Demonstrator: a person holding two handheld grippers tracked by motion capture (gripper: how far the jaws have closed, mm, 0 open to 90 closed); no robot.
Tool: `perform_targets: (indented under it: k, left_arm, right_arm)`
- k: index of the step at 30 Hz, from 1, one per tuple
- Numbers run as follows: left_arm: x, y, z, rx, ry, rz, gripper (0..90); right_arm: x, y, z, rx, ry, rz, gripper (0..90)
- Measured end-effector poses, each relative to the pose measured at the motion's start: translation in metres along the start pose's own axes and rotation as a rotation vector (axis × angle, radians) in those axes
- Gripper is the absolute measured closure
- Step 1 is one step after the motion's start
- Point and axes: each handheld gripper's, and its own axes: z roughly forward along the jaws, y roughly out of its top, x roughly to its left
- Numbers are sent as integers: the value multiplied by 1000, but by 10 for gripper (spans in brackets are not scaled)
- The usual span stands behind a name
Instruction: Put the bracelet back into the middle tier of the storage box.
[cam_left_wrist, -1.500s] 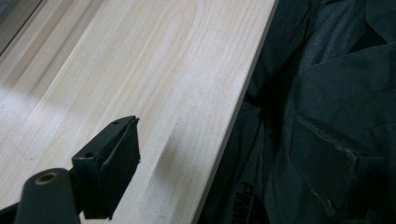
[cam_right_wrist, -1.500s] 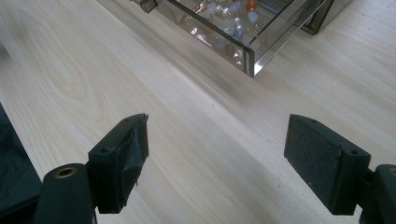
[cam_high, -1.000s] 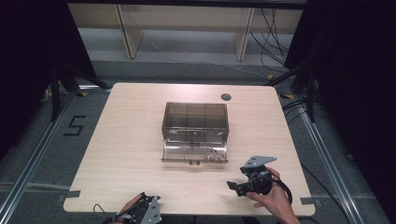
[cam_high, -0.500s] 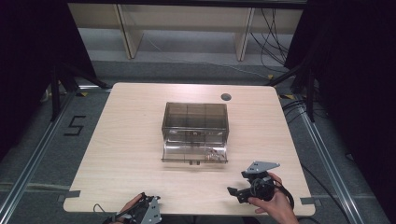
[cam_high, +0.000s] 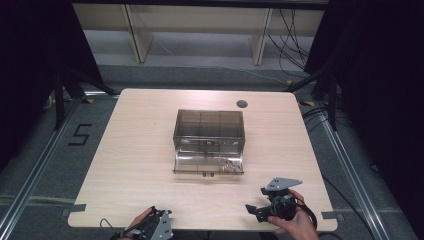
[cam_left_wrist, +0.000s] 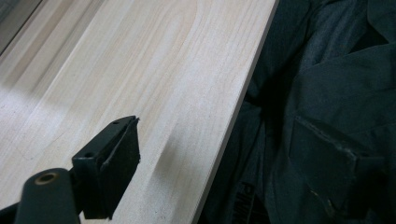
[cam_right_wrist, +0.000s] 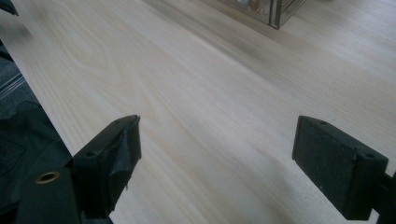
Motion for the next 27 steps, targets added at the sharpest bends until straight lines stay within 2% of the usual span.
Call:
perform_targets:
  k: [3,4,6,8,9,11,15,16,18,20,21,22,23,24,25,26,27]
  left_arm:
    - [0,0,0,-1,1,0,162]
    - [0,0,0,0,1,0,162]
    - [0,0,0,0,0,-1,162]
    - [0,0,0,-1,1,0,162]
    - [0,0,0,-4,0,-4,162]
    - [0,0,0,0,1,0,162]
    - [0,0,0,0,0,-1,162]
    - [0,0,0,0,0,-1,162]
    - [0,0,0,-1,1,0,162]
    - [0,0,0,0,1,-1,162]
    - [0,0,0,0,1,-1,162]
    - [0,0,0,0,1,0,162]
    - [0,0,0,0,0,0,162]
    - [0,0,0,-1,1,0,162]
    - [0,0,0,0,1,0,162]
    - [0,0,0,1,1,0,162]
    - [0,0,0,0,0,0,162]
  right_arm:
    - [2,-2,-1,12,1,19,165]
    - [0,-3,0,-10,-4,-4,165]
    - [1,-5,-1,4,-9,-5,165]
    - [3,-6,-1,-14,-6,11,165]
    - [2,-8,0,-28,-14,-2,165]
    - [3,-8,-2,8,-8,1,165]
    - [3,-11,-2,14,-1,-14,165]
    - [5,-13,-1,-10,-6,6,165]
    - [4,-13,-4,12,-6,-14,165]
    - [5,-14,-5,16,-7,-7,165]
    - [6,-16,-2,-26,-3,-8,165]
    - [6,-16,-2,-18,-2,-11,165]
    - [7,-17,-5,16,-12,-3,165]
    - [6,-18,-4,-4,-15,-17,165]
    - [8,-19,-4,-3,-10,4,165]
    - [9,-19,-7,30,0,15,165]
    - [9,-20,-4,-12,-5,5,165]
